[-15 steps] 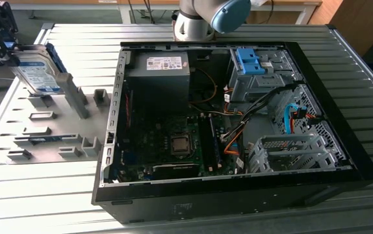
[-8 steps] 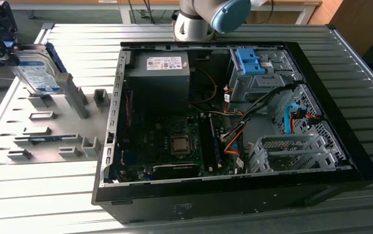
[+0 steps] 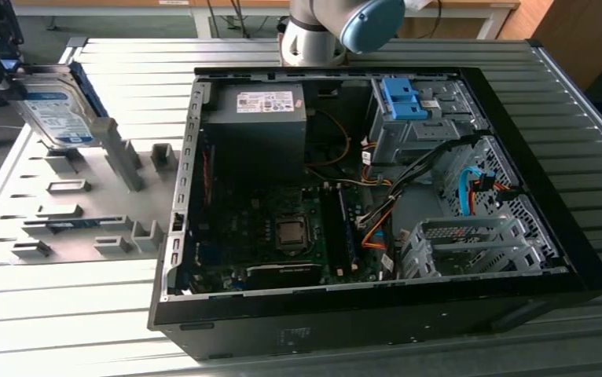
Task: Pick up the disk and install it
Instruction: 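Pick up the disk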
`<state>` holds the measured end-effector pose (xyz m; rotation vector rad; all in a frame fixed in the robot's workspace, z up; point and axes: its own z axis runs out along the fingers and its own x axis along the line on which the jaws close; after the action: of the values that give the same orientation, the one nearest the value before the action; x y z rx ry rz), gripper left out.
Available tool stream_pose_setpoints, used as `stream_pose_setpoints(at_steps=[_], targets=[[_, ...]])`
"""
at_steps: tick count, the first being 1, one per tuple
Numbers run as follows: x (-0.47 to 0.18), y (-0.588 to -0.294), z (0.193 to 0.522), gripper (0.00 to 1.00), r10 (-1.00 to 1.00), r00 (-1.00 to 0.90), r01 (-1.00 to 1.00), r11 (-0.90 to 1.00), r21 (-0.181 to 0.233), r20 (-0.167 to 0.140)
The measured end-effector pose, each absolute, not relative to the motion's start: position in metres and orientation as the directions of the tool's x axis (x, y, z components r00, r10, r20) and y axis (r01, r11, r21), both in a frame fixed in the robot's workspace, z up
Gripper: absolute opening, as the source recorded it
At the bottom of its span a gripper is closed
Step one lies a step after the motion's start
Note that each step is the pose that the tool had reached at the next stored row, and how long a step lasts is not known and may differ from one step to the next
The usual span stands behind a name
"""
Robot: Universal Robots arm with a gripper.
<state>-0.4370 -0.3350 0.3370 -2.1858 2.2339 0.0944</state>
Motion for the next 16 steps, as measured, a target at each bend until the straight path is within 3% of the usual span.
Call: stream_pose_setpoints(at_steps=[16], targets=[[-0.437,-0.335,0.374,0.36,-0.998,-0.023,-0.999,0.021,0.033,-0.053]])
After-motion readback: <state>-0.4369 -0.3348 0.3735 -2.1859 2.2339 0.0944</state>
